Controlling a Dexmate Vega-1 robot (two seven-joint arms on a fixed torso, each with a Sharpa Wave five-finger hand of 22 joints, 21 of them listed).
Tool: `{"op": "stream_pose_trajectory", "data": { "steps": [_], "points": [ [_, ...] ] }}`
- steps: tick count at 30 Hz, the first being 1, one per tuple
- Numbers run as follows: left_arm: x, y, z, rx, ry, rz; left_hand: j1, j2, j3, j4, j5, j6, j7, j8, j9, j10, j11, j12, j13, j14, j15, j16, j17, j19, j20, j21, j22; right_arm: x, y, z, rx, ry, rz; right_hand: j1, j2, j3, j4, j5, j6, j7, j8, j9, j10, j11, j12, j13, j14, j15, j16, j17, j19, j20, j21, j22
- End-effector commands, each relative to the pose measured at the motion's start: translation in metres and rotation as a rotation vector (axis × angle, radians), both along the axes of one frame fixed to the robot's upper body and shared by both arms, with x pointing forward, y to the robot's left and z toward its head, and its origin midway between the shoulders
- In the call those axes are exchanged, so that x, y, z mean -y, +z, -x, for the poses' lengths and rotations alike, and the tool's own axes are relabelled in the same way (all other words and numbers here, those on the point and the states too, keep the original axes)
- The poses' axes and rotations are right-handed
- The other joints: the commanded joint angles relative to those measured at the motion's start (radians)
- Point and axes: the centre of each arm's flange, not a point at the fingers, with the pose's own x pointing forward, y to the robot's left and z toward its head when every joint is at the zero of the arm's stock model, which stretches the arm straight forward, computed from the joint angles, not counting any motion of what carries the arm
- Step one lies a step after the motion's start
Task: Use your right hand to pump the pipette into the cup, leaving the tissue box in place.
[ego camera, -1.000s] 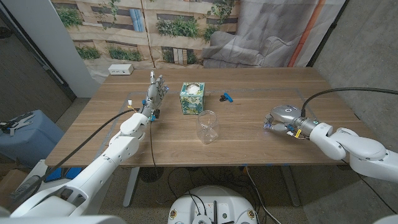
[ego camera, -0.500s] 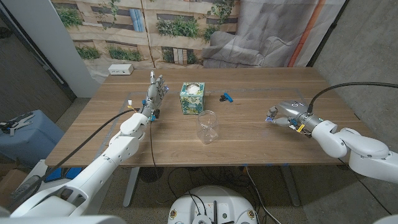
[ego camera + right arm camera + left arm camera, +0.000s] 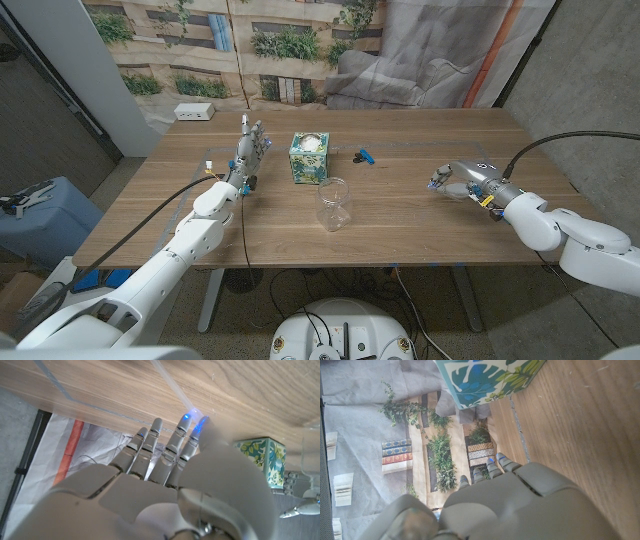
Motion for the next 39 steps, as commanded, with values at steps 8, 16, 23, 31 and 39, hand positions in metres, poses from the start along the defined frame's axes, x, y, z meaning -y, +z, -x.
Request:
{"op": "stream_pose_trajectory", "data": {
  "steps": [8,16,23,31,39],
  "points": [
    [0.000,0.000,0.000,0.000,0.000,0.000,-0.001,0.043,-0.007,0.001,0.004,-0.001,-0.006,0.006,0.002,-0.003,-0.004,0.004,0.006,-0.008,-0.115,0.006,0.006,-0.011,-0.091,0.005,0.002,0.013,0.005,0.004,-0.042,0.066,-0.317,-0.007,-0.003,-0.012,0.001,-0.003,0.011,-0.002,0.005,0.003,0.011,0.001,0.000,0.005,0.008,-0.155,0.000,0.000,0.000,-0.049,-0.002,0.003],
    [0.000,0.000,0.000,0.000,0.000,0.000,-0.001,0.043,-0.007,0.001,0.004,-0.001,-0.006,0.006,0.002,-0.002,-0.004,0.004,0.006,-0.007,-0.116,0.006,0.006,-0.011,-0.091,0.005,0.002,0.015,0.000,0.006,-0.059,0.096,-0.437,-0.018,-0.003,-0.019,0.003,-0.003,0.006,-0.003,-0.001,-0.003,0.011,0.002,-0.002,0.005,0.009,-0.153,0.003,0.003,-0.001,-0.044,-0.002,0.003],
    [0.000,0.000,0.000,0.000,0.000,0.000,-0.001,0.043,-0.007,0.001,0.004,-0.001,-0.006,0.006,0.002,-0.002,-0.006,0.004,0.006,-0.008,-0.116,0.006,0.006,-0.011,-0.091,0.005,0.002,0.015,-0.003,0.007,-0.072,0.126,-0.574,-0.027,-0.002,-0.025,0.005,-0.002,0.007,-0.003,-0.005,-0.009,0.010,0.002,-0.003,0.005,0.009,-0.152,0.006,0.005,-0.003,-0.039,-0.002,0.003],
    [0.000,0.000,0.000,0.000,0.000,0.000,-0.001,0.043,-0.007,0.001,0.004,-0.001,-0.006,0.006,0.002,-0.002,-0.004,0.004,0.006,-0.008,-0.116,0.006,0.006,-0.011,-0.090,0.005,0.002,0.008,-0.002,0.006,-0.068,0.152,-0.702,-0.033,-0.001,-0.030,0.005,0.000,0.010,-0.003,-0.009,-0.015,0.010,0.003,-0.004,0.005,0.009,-0.153,0.008,0.006,-0.003,-0.035,-0.002,0.003],
    [0.000,0.000,0.000,0.000,0.000,0.000,-0.001,0.043,-0.007,0.001,0.004,-0.001,-0.006,0.006,0.002,-0.001,-0.005,0.005,0.006,-0.008,-0.115,0.006,0.006,-0.011,-0.091,0.005,0.002,0.000,-0.003,0.008,-0.041,0.174,-0.811,-0.036,0.000,-0.033,0.003,0.001,0.012,0.005,-0.013,-0.020,0.009,0.003,-0.005,0.005,0.009,-0.153,0.010,0.008,-0.003,-0.033,-0.002,0.003]
  ]
}}
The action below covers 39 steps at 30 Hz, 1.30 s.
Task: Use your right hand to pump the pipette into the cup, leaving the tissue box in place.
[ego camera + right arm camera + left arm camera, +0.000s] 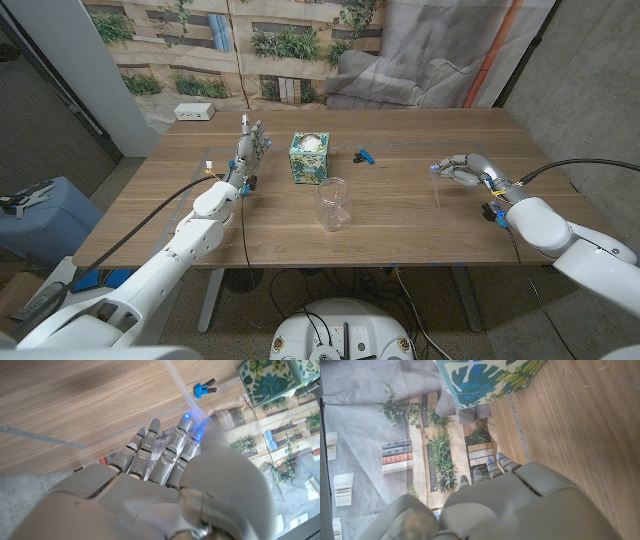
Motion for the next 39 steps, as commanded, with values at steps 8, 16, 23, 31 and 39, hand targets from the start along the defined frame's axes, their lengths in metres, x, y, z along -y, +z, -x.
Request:
{"op": "stream_pose_trajectory", "data": {
  "steps": [8,16,23,31,39],
  "points": [
    [0.000,0.000,0.000,0.000,0.000,0.000,-0.001,0.043,-0.007,0.001,0.004,-0.001,-0.006,0.006,0.002,-0.001,-0.005,0.004,0.006,-0.008,-0.116,0.006,0.006,-0.011,-0.091,0.005,0.002,-0.015,-0.010,0.004,0.040,0.062,-0.319,-0.014,0.001,-0.008,-0.005,0.004,0.005,0.004,-0.009,-0.004,0.008,0.003,-0.005,0.006,0.008,-0.154,0.009,0.006,-0.002,-0.030,-0.002,0.003],
    [0.000,0.000,0.000,0.000,0.000,0.000,-0.001,0.043,-0.007,0.001,0.004,-0.001,-0.006,0.006,0.002,-0.002,-0.003,0.004,0.006,-0.008,-0.115,0.006,0.006,-0.011,-0.090,0.005,0.002,-0.024,-0.019,0.007,0.072,0.103,-0.441,-0.011,0.004,-0.010,-0.011,0.007,0.011,0.006,-0.013,-0.007,0.010,0.002,-0.004,0.007,0.012,-0.154,0.015,0.010,-0.002,-0.029,-0.001,0.003],
    [0.000,0.000,0.000,0.000,0.000,0.000,-0.001,0.042,-0.007,0.001,0.004,-0.001,-0.006,0.006,0.002,-0.002,-0.005,0.004,0.006,-0.008,-0.116,0.006,0.006,-0.011,-0.091,0.005,0.002,-0.034,-0.021,0.007,0.122,0.143,-0.521,-0.005,0.002,-0.012,-0.017,0.008,0.011,0.007,-0.016,-0.008,0.009,0.003,-0.004,0.007,0.009,-0.155,0.016,0.011,-0.002,-0.029,-0.001,0.003],
    [0.000,0.000,0.000,0.000,0.000,0.000,-0.001,0.043,-0.007,0.001,0.004,-0.001,-0.006,0.006,0.002,-0.001,-0.005,0.005,0.006,-0.007,-0.116,0.006,0.006,-0.011,-0.091,0.005,0.002,-0.045,-0.022,0.011,0.164,0.162,-0.549,-0.007,0.001,-0.016,-0.018,0.008,0.011,0.007,-0.020,-0.008,0.007,0.003,-0.005,0.008,0.007,-0.150,0.018,0.012,-0.002,-0.027,-0.001,0.003],
    [0.000,0.000,0.000,0.000,0.000,0.000,-0.001,0.042,-0.007,0.001,0.004,-0.001,-0.006,0.006,0.002,-0.003,-0.002,0.004,0.006,-0.008,-0.115,0.006,0.006,-0.011,-0.091,0.005,0.002,-0.059,-0.025,0.015,0.203,0.176,-0.583,-0.006,-0.001,-0.019,-0.019,0.008,0.012,0.007,-0.023,-0.009,0.007,0.002,-0.005,0.008,0.003,-0.150,0.019,0.013,-0.002,-0.027,-0.001,0.003]
  ]
}}
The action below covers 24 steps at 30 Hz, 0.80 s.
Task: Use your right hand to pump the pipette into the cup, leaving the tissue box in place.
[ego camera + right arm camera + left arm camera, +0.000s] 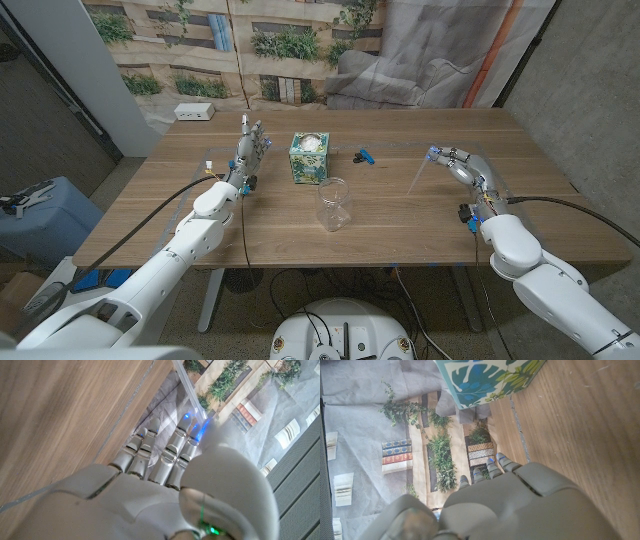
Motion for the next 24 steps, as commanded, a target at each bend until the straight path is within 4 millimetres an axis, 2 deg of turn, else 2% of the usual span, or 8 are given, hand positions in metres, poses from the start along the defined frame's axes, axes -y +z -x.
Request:
{"op": "stream_pose_trajectory", "data": {
  "steps": [1,24],
  "points": [
    [0.000,0.000,0.000,0.000,0.000,0.000,-0.001,0.042,-0.007,0.001,0.004,-0.001,-0.006,0.006,0.002,-0.003,-0.002,0.004,0.006,-0.008,-0.116,0.006,0.006,-0.011,-0.091,0.005,0.002,-0.024,-0.007,0.005,0.058,0.026,-0.076,0.008,0.003,-0.003,-0.003,0.004,0.006,0.001,-0.005,0.001,0.006,0.002,0.000,0.003,0.004,-0.150,0.004,0.003,-0.002,-0.027,-0.001,0.001],
    [0.000,0.000,0.000,0.000,0.000,0.000,-0.001,0.042,-0.007,0.001,0.004,-0.001,-0.006,0.006,0.002,-0.001,-0.004,0.005,0.006,-0.007,-0.115,0.006,0.006,-0.011,-0.091,0.005,0.002,-0.053,0.013,0.021,0.143,0.097,-0.041,0.007,0.003,-0.010,-0.003,0.005,0.006,0.006,-0.012,0.001,0.002,0.004,-0.001,0.004,0.004,-0.149,0.010,0.005,0.000,-0.026,0.000,0.002]
  ]
}}
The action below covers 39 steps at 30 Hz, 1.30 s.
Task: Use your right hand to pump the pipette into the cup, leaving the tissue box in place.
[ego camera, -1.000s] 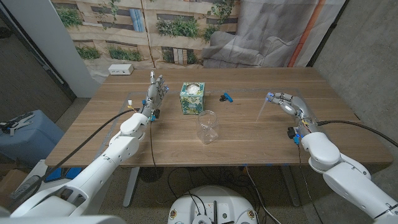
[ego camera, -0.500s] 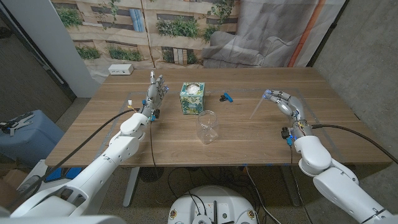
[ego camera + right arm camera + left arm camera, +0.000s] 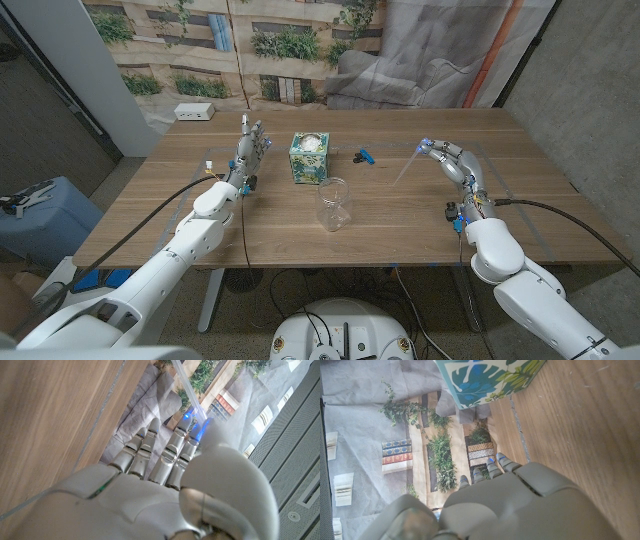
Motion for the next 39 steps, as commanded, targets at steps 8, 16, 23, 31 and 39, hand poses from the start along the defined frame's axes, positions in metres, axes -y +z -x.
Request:
{"op": "stream_pose_trajectory", "data": {
  "steps": [8,16,23,31,39],
  "points": [
    [0.000,0.000,0.000,0.000,0.000,0.000,-0.001,0.043,-0.007,0.001,0.004,-0.001,-0.006,0.006,0.002,0.000,-0.004,0.005,0.006,-0.008,-0.115,0.006,0.006,-0.012,-0.090,0.005,0.002,-0.027,0.020,0.015,0.065,0.053,0.027,0.007,0.003,-0.007,0.001,0.005,0.005,0.009,-0.004,0.001,0.001,0.004,-0.001,0.005,0.005,-0.150,0.007,0.006,0.001,-0.026,0.000,0.002],
    [0.000,0.000,0.000,0.000,0.000,0.000,-0.001,0.042,-0.007,0.001,0.004,-0.001,-0.006,0.006,0.002,-0.001,-0.004,0.004,0.006,-0.008,-0.116,0.006,0.006,-0.011,-0.091,0.005,0.002,-0.035,0.031,0.022,0.079,0.056,0.048,0.006,0.000,-0.010,0.000,0.005,0.007,0.011,-0.006,0.001,0.000,0.004,-0.001,0.005,0.005,-0.149,0.008,0.005,0.002,-0.024,0.000,0.002],
    [0.000,0.000,0.000,0.000,0.000,0.000,-0.001,0.042,-0.007,0.001,0.004,-0.001,-0.006,0.006,0.002,-0.001,-0.005,0.004,0.006,-0.008,-0.115,0.006,0.006,-0.011,-0.090,0.005,0.002,-0.044,0.036,0.025,0.100,0.072,0.049,0.009,0.000,-0.011,-0.002,0.006,0.007,0.011,-0.007,0.001,0.001,0.005,0.000,0.006,0.005,-0.152,0.008,0.005,0.002,-0.023,0.000,0.002],
    [0.000,0.000,0.000,0.000,0.000,0.000,-0.001,0.042,-0.007,0.001,0.004,-0.001,-0.006,0.006,0.002,-0.001,-0.004,0.005,0.006,-0.008,-0.116,0.006,0.006,-0.012,-0.090,0.005,0.002,-0.057,0.042,0.028,0.112,0.106,0.081,0.012,0.000,-0.011,-0.003,0.007,0.009,0.013,-0.008,0.001,0.000,0.005,0.001,0.006,0.006,-0.153,0.010,0.005,0.002,-0.023,0.000,0.002],
    [0.000,0.000,0.000,0.000,0.000,0.000,-0.001,0.042,-0.007,0.001,0.004,-0.001,-0.006,0.006,0.002,-0.002,-0.005,0.004,0.006,-0.007,-0.116,0.006,0.006,-0.011,-0.090,0.005,0.002,-0.070,0.043,0.028,0.113,0.142,0.112,0.012,-0.001,-0.013,-0.003,0.007,0.007,0.013,-0.011,0.002,0.001,0.005,0.001,0.007,0.005,-0.151,0.010,0.005,0.002,-0.023,0.000,0.002]
  ]
}}
